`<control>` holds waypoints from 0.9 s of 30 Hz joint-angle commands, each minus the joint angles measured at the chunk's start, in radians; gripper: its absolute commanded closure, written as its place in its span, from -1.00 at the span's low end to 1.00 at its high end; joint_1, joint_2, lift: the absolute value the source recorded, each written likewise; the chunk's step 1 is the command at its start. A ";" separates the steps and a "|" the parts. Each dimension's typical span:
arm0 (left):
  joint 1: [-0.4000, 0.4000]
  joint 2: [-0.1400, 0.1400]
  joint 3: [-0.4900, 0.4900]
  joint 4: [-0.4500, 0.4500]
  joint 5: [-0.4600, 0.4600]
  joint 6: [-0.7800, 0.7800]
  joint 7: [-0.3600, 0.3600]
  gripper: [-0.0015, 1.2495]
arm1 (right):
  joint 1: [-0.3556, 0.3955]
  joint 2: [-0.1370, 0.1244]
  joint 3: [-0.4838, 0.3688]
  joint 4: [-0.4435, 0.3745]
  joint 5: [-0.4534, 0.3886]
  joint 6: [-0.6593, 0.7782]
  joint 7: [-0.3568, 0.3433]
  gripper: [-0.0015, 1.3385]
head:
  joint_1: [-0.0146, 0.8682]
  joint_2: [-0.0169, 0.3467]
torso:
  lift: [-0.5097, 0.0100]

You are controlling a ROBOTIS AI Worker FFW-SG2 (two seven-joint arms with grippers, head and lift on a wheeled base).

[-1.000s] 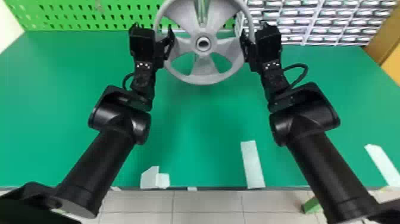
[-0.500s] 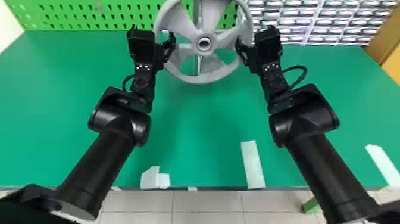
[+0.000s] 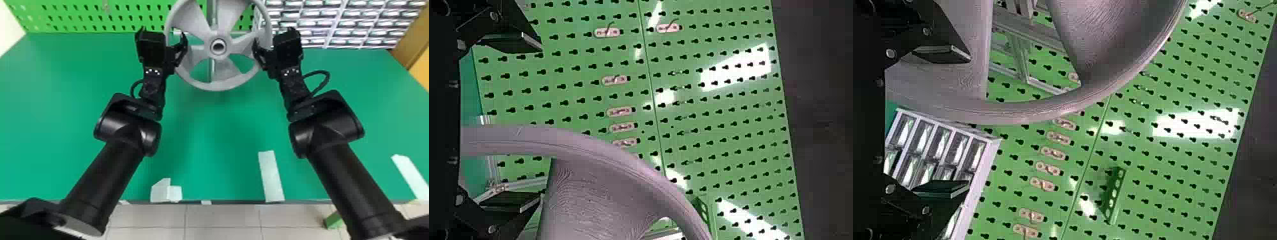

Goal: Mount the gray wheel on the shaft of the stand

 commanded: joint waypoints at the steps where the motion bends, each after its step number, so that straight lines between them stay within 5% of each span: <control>1: 0.002 0.000 0.002 -0.004 0.000 0.000 0.000 -0.68 | 0.001 0.001 0.000 0.000 0.000 -0.004 -0.001 -0.44 | 0.99 -0.62 | 0.57; 12: 0.022 0.003 0.010 -0.040 -0.008 0.008 0.000 -0.68 | 0.012 0.002 -0.003 -0.011 -0.008 -0.007 0.001 -0.44 | 0.99 -0.62 | 0.57; 27: 0.125 0.021 0.052 -0.208 -0.023 0.077 0.003 -0.68 | 0.072 0.001 -0.017 -0.107 -0.018 0.006 0.001 -0.44 | 0.99 -0.62 | 0.57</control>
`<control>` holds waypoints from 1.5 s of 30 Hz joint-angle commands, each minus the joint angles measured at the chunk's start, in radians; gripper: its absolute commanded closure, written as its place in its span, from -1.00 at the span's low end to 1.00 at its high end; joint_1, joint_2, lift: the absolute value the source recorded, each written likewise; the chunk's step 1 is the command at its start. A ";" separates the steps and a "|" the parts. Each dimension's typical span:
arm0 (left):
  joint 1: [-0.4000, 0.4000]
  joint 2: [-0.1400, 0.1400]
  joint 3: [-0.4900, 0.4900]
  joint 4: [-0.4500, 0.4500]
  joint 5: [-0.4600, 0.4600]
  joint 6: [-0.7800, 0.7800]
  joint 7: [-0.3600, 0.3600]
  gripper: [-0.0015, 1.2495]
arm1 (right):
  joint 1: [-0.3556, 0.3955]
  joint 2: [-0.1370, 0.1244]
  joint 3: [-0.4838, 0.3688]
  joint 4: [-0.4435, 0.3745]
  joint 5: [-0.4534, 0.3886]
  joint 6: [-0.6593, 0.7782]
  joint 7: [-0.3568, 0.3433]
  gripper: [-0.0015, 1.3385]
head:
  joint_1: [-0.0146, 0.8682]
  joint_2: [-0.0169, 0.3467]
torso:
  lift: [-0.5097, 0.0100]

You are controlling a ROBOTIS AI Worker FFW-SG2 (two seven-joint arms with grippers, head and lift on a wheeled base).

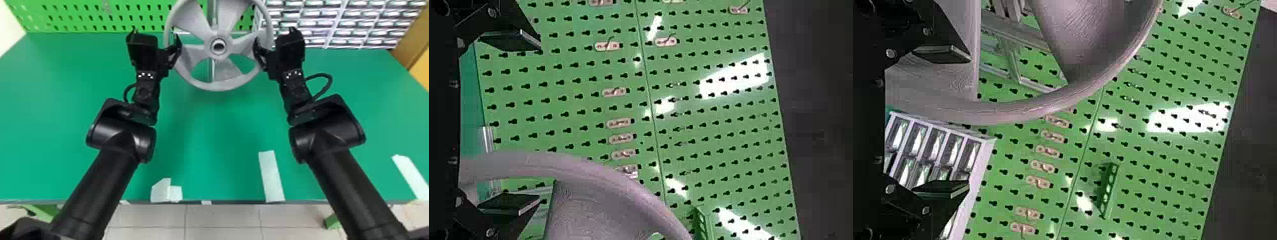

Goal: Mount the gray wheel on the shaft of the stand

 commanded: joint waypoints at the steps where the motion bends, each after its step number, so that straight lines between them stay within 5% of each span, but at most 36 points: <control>1: 0.039 0.010 0.007 -0.062 -0.003 0.018 0.001 -0.68 | 0.022 -0.002 -0.009 -0.031 -0.005 0.004 0.001 -0.44 | 0.99 -0.62 | 0.57; 45: 0.286 0.053 0.032 -0.418 0.066 0.087 -0.010 -0.68 | 0.217 -0.018 -0.052 -0.287 -0.085 0.030 0.001 -0.44 | 0.99 -0.62 | 0.57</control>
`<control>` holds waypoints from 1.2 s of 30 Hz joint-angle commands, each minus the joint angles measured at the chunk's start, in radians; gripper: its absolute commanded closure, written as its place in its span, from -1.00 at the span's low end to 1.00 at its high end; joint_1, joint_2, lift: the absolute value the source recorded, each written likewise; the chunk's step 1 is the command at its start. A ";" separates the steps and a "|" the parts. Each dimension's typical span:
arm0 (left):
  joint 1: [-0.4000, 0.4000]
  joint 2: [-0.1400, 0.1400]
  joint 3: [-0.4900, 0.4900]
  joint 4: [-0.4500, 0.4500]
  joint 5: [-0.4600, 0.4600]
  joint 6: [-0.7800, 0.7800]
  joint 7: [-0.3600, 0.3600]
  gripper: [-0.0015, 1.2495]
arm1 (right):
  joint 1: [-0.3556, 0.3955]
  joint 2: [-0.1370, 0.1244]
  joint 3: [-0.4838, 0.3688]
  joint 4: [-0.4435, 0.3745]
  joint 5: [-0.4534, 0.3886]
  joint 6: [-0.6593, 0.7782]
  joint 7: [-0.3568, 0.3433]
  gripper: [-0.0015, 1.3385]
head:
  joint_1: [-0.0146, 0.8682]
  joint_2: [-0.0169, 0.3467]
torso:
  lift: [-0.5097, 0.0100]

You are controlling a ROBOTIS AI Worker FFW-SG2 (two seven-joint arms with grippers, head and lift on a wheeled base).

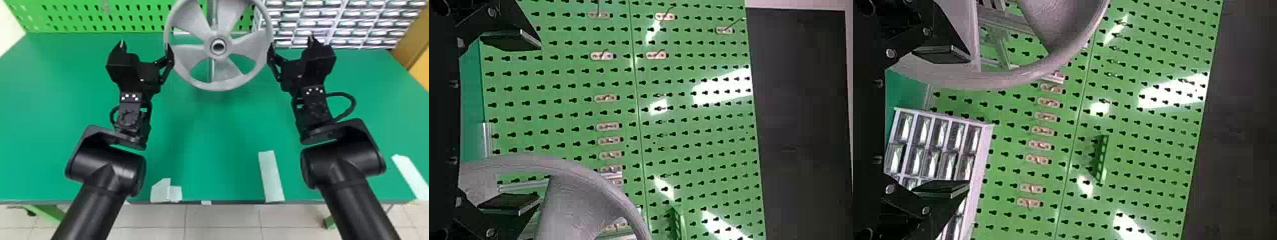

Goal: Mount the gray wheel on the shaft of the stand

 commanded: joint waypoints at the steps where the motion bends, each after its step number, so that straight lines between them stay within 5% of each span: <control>1: 0.033 0.001 0.012 -0.031 0.014 0.002 -0.008 -0.68 | 0.016 -0.002 0.003 -0.006 -0.025 -0.002 0.002 -0.44 | 0.99 -0.62 | 0.57; 36: 0.145 -0.001 0.117 -0.050 0.057 0.054 -0.172 -0.67 | 0.133 -0.011 -0.040 0.004 -0.151 -0.060 0.123 -0.44 | 0.99 -0.62 | 0.57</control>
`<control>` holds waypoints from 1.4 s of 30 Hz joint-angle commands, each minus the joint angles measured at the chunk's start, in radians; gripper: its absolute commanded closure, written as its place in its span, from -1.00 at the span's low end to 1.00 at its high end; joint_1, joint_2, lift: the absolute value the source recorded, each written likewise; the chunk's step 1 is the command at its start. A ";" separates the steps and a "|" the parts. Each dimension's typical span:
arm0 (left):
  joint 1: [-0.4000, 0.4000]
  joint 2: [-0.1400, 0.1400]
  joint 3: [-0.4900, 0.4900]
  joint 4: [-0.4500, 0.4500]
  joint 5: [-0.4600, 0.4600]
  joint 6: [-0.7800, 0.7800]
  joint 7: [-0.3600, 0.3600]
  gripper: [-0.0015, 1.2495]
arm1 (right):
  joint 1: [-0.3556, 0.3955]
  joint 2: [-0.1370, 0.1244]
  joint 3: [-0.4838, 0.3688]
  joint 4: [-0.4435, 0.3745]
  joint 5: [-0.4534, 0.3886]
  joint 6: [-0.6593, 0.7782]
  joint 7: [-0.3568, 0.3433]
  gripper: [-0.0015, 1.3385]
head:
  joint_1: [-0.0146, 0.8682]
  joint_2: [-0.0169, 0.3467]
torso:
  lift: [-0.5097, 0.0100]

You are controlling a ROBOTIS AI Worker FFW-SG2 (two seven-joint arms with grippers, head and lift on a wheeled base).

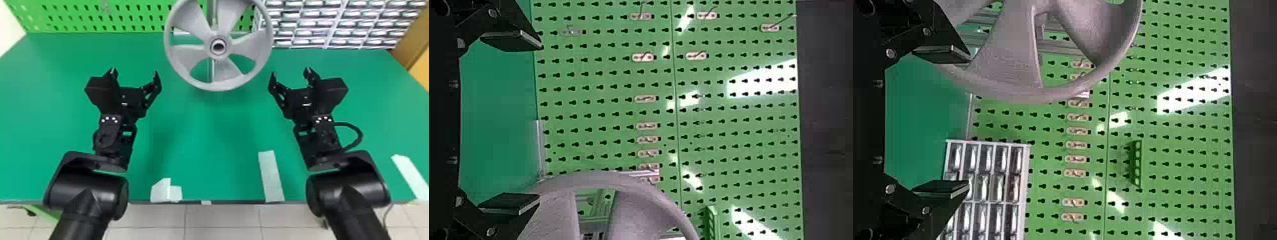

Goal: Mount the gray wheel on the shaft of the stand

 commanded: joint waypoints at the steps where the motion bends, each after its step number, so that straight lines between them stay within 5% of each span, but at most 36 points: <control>1: 0.012 0.000 0.002 0.005 0.008 0.004 -0.008 -0.67 | 0.010 -0.001 -0.004 0.002 -0.001 0.000 0.003 -0.44 | 0.99 -0.62 | 0.57; 42: -0.011 -0.009 0.029 0.065 -0.004 0.020 -0.034 -0.67 | 0.028 0.016 -0.079 0.015 0.025 -0.002 0.032 -0.43 | 0.99 -0.62 | 0.57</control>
